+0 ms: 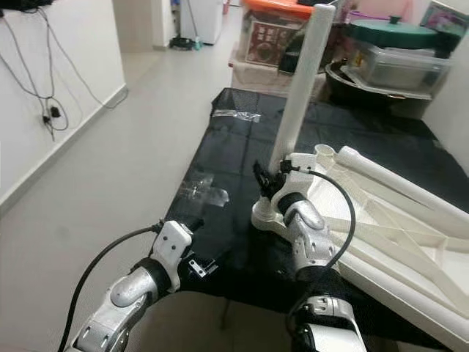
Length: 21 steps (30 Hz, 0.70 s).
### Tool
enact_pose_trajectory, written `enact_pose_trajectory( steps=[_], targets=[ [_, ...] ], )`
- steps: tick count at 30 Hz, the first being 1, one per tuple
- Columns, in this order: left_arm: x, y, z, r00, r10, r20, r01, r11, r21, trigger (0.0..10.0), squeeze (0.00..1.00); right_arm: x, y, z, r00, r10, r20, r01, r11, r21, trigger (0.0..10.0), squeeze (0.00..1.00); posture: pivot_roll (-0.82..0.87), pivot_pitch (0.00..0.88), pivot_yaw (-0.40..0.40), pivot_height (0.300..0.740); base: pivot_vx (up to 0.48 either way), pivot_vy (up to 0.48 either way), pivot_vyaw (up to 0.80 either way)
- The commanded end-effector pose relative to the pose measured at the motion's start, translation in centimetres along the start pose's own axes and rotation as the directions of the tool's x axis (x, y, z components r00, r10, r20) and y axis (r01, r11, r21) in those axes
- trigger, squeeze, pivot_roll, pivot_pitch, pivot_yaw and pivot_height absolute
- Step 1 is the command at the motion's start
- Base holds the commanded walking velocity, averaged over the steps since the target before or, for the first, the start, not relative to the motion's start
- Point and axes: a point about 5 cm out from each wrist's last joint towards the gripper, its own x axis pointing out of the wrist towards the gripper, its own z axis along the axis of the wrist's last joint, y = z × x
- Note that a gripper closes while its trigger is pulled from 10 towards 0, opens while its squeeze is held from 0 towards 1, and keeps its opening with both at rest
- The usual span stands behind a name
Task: Building children table
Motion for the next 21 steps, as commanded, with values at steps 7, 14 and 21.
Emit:
enact_pose_trajectory(
  steps=[7, 14, 21],
  targets=[
    [0.1, -0.2, -0.2, 1.000, -0.010, -0.003, 0.010, 1.000, 0.009, 10.0, 0.00, 0.8, 3.7, -1.8, 0.863, 0.479, -0.160, -0.482, 0.876, 0.025, 10.0, 0.00, 0.19, 0.000, -0.117, 0.740, 0.000, 0.000, 0.00],
    [-0.1, -0.1, -0.1, 1.000, -0.008, -0.004, 0.008, 1.000, 0.011, 10.0, 0.00, 2.5, 3.7, -1.3, 0.876, 0.447, -0.179, -0.457, 0.890, -0.012, 0.0, 0.00, 0.19, 0.000, -0.113, 0.740, 0.000, 0.000, 0.00],
    [-0.1, 0.0, -0.1, 1.000, -0.007, -0.005, 0.007, 1.000, 0.008, 10.0, 0.00, 3.1, 2.4, -0.8, 0.993, 0.111, -0.040, -0.111, 0.994, -0.001, 0.0, 0.00, 0.18, 0.000, -0.108, 0.740, 0.000, 0.000, 0.00]
  ],
)
